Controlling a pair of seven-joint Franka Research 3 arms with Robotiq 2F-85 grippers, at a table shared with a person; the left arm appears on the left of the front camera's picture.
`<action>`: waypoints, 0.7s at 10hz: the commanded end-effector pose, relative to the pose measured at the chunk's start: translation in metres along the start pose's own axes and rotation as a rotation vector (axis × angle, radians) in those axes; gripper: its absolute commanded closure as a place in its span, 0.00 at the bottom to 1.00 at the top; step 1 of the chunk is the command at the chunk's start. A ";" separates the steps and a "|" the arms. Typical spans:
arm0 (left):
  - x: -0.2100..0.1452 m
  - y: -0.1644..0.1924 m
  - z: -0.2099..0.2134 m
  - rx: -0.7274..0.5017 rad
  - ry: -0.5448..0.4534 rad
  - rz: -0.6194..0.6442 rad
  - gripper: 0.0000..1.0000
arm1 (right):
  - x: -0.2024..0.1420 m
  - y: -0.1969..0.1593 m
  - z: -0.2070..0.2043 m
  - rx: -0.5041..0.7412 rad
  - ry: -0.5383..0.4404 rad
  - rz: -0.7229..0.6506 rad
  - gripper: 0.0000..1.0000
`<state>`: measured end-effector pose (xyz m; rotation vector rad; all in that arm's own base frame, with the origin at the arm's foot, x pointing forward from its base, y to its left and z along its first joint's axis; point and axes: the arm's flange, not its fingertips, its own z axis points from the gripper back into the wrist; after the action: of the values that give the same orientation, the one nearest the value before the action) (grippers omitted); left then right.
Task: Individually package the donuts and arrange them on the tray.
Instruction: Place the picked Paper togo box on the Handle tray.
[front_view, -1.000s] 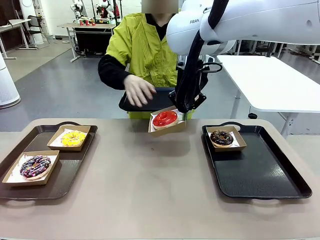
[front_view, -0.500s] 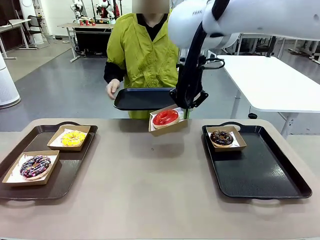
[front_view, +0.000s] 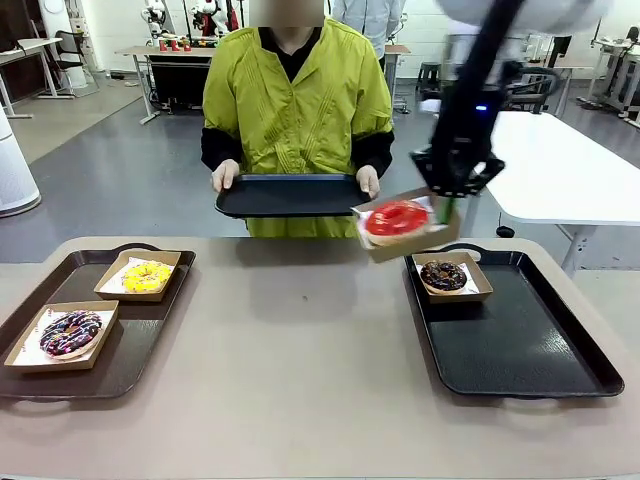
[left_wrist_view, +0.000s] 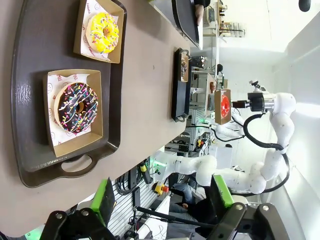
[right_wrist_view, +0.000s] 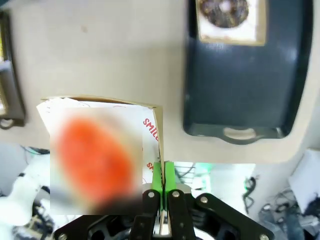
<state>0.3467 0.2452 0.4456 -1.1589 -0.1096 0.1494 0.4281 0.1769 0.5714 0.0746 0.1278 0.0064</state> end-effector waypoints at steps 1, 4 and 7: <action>-0.001 -0.001 0.002 -0.005 -0.011 -0.005 0.00 | -0.016 -0.056 -0.020 0.045 -0.063 0.018 0.98; -0.001 -0.001 0.002 -0.005 -0.011 -0.005 0.00 | -0.022 -0.120 -0.046 0.069 -0.088 0.033 0.98; -0.001 -0.001 0.002 -0.005 -0.011 -0.005 0.00 | -0.009 -0.142 -0.074 0.066 -0.079 -0.021 0.98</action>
<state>0.3467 0.2453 0.4457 -1.1586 -0.1100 0.1497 0.4071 0.0387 0.4930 0.1365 0.0631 -0.0145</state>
